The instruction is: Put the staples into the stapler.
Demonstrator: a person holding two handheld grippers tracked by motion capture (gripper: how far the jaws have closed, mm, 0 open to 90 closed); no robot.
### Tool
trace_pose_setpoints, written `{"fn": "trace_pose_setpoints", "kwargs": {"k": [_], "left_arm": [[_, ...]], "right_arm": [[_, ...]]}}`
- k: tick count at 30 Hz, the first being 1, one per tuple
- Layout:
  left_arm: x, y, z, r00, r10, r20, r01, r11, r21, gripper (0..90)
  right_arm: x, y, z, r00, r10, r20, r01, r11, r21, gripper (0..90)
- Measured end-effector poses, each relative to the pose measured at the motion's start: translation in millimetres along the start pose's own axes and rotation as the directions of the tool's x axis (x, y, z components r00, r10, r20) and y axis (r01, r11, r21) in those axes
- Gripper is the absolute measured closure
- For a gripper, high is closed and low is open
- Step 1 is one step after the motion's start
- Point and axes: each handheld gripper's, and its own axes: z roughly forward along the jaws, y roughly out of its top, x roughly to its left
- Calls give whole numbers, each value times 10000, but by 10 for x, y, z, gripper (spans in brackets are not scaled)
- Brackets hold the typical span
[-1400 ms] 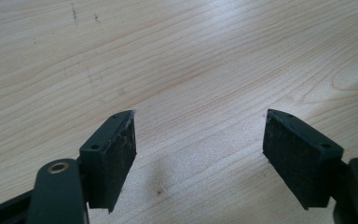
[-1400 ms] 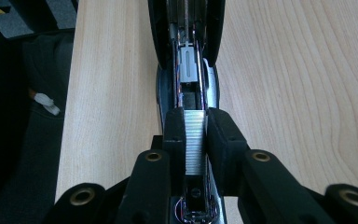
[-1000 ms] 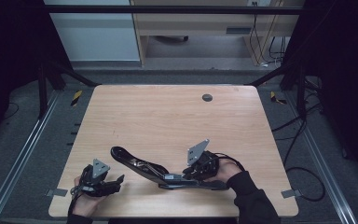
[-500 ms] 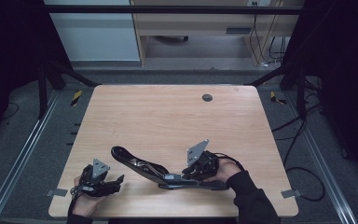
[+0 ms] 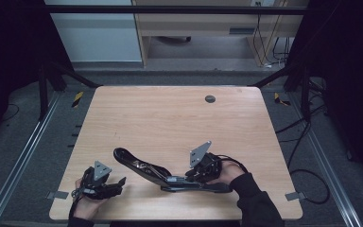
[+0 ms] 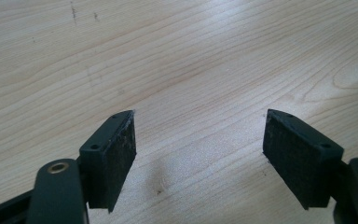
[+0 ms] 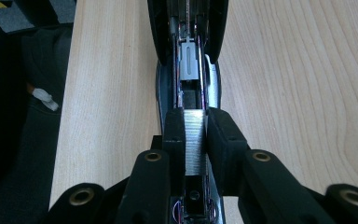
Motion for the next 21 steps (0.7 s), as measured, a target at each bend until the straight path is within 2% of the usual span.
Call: {"fn": "trace_pose_setpoints", "kwargs": {"k": [12, 21], "left_arm": [[-1, 2, -2, 10000, 5, 1, -5, 10000, -8, 249], [-2, 2, -3, 10000, 12, 6, -12, 10000, -7, 249]], "right_arm": [[7, 3, -4, 9995, 299, 50, -300, 9995, 77, 772], [4, -2, -11, 9994, 340, 80, -341, 9993, 121, 772]]}}
